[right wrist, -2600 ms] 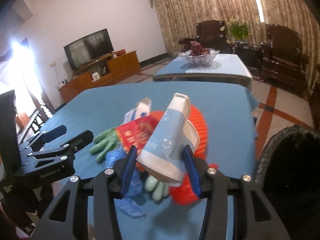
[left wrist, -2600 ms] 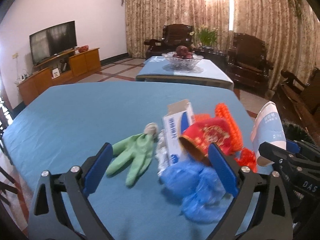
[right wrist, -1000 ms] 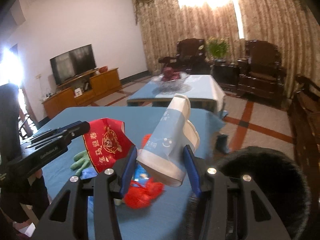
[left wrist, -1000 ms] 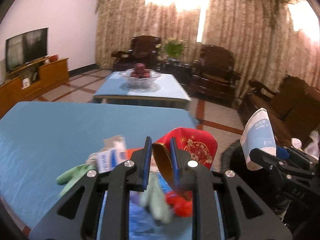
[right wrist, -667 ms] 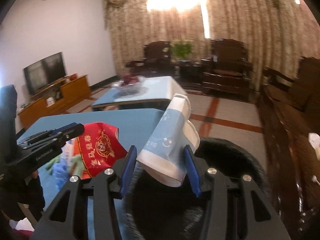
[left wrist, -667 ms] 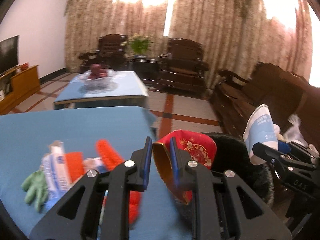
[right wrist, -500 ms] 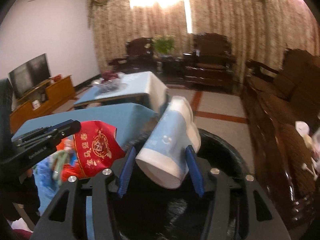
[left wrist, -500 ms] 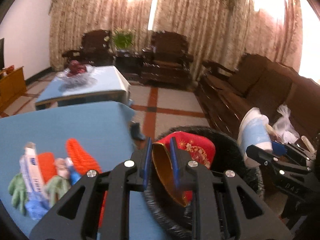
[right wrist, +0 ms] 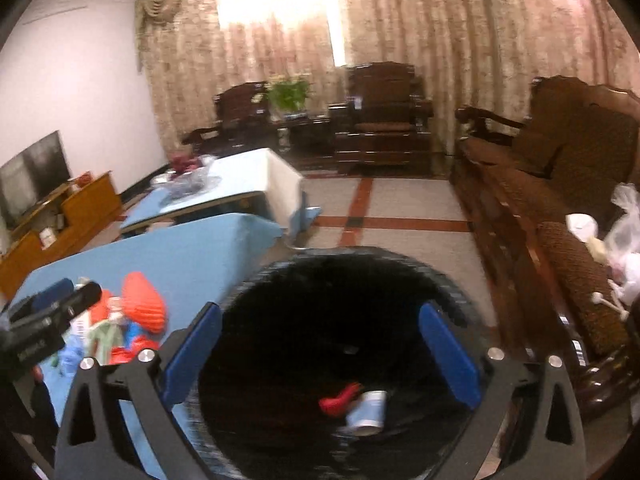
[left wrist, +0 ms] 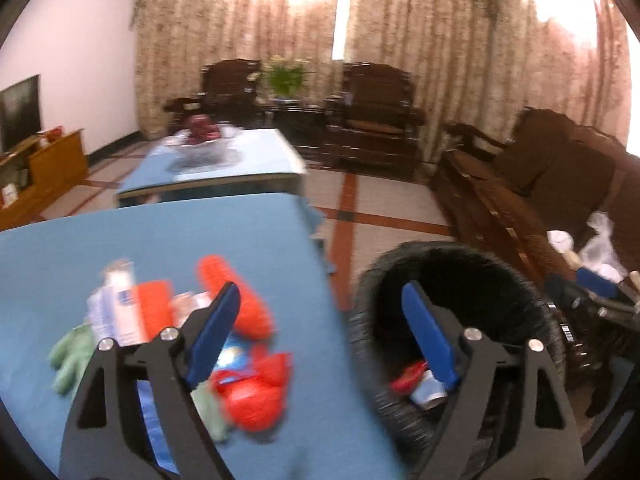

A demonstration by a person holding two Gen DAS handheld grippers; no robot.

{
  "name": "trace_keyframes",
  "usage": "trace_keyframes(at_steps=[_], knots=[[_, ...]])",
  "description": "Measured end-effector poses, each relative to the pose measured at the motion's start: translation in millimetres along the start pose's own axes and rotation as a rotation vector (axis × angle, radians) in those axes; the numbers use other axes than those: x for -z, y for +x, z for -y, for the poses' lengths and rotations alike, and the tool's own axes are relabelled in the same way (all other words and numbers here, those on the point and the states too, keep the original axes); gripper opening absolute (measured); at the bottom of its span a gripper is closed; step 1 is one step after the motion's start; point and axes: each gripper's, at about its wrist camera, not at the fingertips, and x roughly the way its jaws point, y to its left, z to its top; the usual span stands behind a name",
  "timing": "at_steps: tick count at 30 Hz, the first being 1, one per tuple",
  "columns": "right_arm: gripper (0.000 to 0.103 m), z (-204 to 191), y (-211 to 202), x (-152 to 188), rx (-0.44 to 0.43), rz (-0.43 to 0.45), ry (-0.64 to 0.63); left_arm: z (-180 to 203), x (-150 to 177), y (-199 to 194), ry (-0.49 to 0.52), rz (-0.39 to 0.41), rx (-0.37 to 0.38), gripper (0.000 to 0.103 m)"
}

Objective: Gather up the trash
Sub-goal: 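Carry the cup over the bin with right tool while left tool drops red packet in, then grasp the blue plastic bags with the left tool while the right tool grasps the red net bag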

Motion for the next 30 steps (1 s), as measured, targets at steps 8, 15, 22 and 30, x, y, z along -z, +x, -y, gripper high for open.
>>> trace_keyframes(at_steps=[8,15,22,30], knots=[[0.097,-92.9,12.5,23.2,-0.159,0.016,-0.133,-80.3,40.6,-32.8,-0.06,-0.015,-0.257,0.083],[0.097,-139.8,20.6,41.8,-0.229,0.012,-0.197,-117.0,68.8,-33.7,-0.11,-0.054,-0.319,0.083],[0.097,-150.4,23.0,48.6,-0.226,-0.011,-0.224,-127.5,88.3,-9.9,-0.147,-0.099,-0.325,0.083],[0.094,-161.7,31.1,55.1,-0.245,-0.053,-0.246,-139.5,106.8,6.9,-0.19,-0.166,-0.282,0.038]])
